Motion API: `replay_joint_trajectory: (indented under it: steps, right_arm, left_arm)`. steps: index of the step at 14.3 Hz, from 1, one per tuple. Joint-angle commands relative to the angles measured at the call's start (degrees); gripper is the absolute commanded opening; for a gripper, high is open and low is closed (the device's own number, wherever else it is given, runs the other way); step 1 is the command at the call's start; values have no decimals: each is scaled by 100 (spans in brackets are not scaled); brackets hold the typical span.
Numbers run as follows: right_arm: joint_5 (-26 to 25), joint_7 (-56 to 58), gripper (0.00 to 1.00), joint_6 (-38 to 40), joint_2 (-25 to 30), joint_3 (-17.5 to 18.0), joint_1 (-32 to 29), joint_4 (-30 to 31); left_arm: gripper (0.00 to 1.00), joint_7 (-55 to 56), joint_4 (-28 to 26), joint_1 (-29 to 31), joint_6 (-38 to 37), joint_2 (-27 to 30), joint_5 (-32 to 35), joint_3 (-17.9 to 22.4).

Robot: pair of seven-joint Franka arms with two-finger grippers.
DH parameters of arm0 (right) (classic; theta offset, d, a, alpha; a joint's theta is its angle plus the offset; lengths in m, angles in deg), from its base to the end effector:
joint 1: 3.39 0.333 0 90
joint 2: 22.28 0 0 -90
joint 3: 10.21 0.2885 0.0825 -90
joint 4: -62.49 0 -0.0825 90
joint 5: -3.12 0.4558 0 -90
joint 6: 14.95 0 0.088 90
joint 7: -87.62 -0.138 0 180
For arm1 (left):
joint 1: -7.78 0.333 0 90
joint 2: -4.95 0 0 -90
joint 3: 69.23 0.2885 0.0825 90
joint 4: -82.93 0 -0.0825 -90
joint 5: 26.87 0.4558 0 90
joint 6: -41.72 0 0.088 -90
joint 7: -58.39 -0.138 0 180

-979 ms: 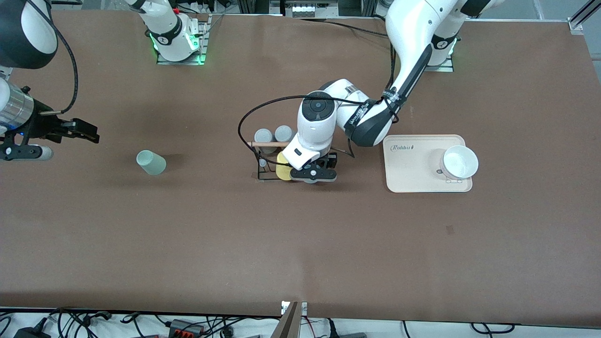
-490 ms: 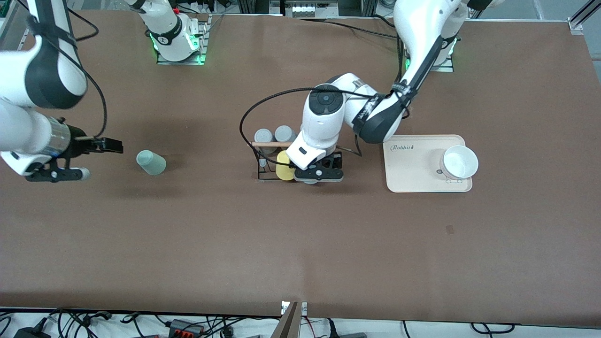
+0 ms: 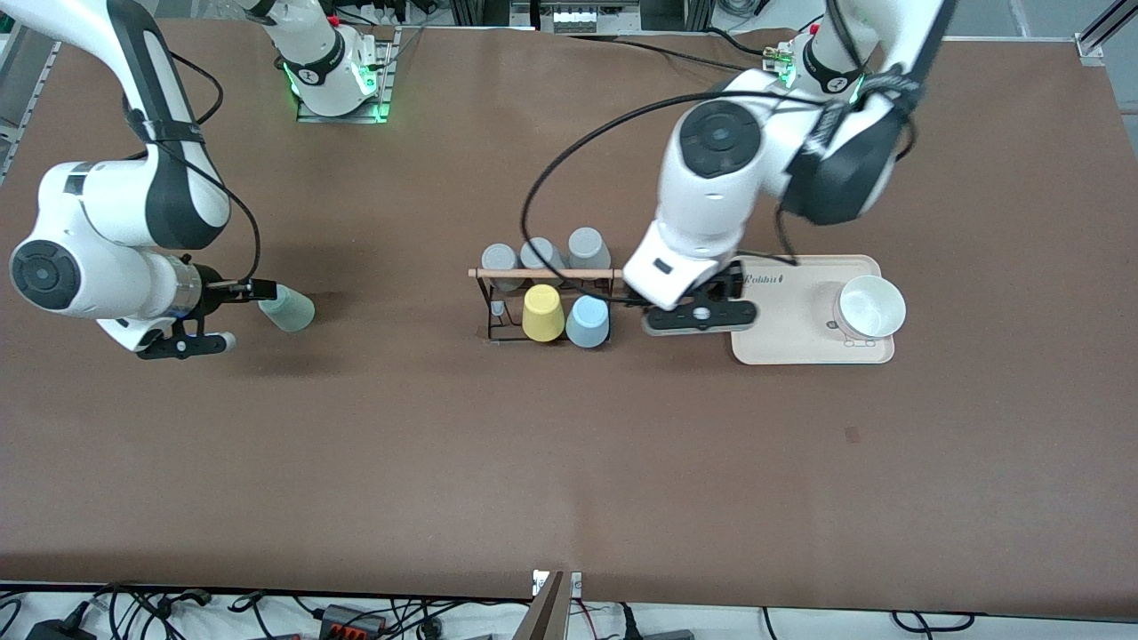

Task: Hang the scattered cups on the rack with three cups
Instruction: 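Release the blue cup with the left gripper while the right gripper reaches the teal cup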

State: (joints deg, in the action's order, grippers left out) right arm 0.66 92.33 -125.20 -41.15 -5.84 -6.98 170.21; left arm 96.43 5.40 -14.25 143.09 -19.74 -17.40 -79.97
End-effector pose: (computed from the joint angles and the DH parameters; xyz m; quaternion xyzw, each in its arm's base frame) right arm 0.6323 0.0046 0.2172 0.9883 0.0573 -0.1417 0.0015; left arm 0.6459 -0.3706 0.4103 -0.9984 -0.0376 -0.0212 0.0364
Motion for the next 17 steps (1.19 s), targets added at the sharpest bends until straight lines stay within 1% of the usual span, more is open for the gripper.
replay_joint_trajectory:
  steps: [1,3,5,6,7,9,10,11,12,13,15,16,17]
  right_arm:
    - [-54,355,100,-549,225,-15,-54,635]
    - [-62,408,100,-1005,225,-33,-97,934]
    - [-141,566,100,-1463,155,-33,-115,1155]
    - [-150,567,100,-1491,68,-33,-115,1155]
    - [-142,550,100,-1500,23,-33,-133,1155]
    - [-150,549,100,-1509,-73,-33,-203,1155]
    - [-150,567,100,-1526,-117,-33,-221,1164]
    - [-150,567,100,-1535,-135,-33,-229,1164]
    - [-150,567,100,-1535,-144,-33,-247,1164]
    - [-150,567,100,-1552,-179,-33,-256,1164]
    - [-141,497,100,-1596,-249,-33,-256,1147]
    - [-141,444,100,-1588,-250,-24,-247,1129]
    - [-133,400,93,-1579,-250,-24,-230,1129]
  left_arm:
    - [100,-628,-78,443,-853,472,20,-69]
    - [100,-1200,-78,725,-1337,806,-269,-17]
    - [100,-1570,-121,1217,-1506,1113,-847,45]
    - [100,-1806,-209,1410,-1524,1254,-1163,219]
    - [100,-2235,-357,1499,-1533,1378,-1384,543]
    - [100,-3594,-936,1561,-1489,1868,-1387,949]
    - [100,-4028,-1165,1596,-1428,2080,-1360,1107]
    - [100,-4241,-1289,1597,-1366,2178,-1195,1195]
    - [100,-4278,-1386,1597,-1357,2205,-836,1222]
    - [100,-4270,-1431,1605,-1305,2292,-615,1223]
    - [100,-4243,-1685,1666,-736,2468,-613,1223]
    - [100,-4261,-1712,1780,-663,2503,-630,1214]
    - [100,-4261,-1738,1790,-724,2521,-657,1214]
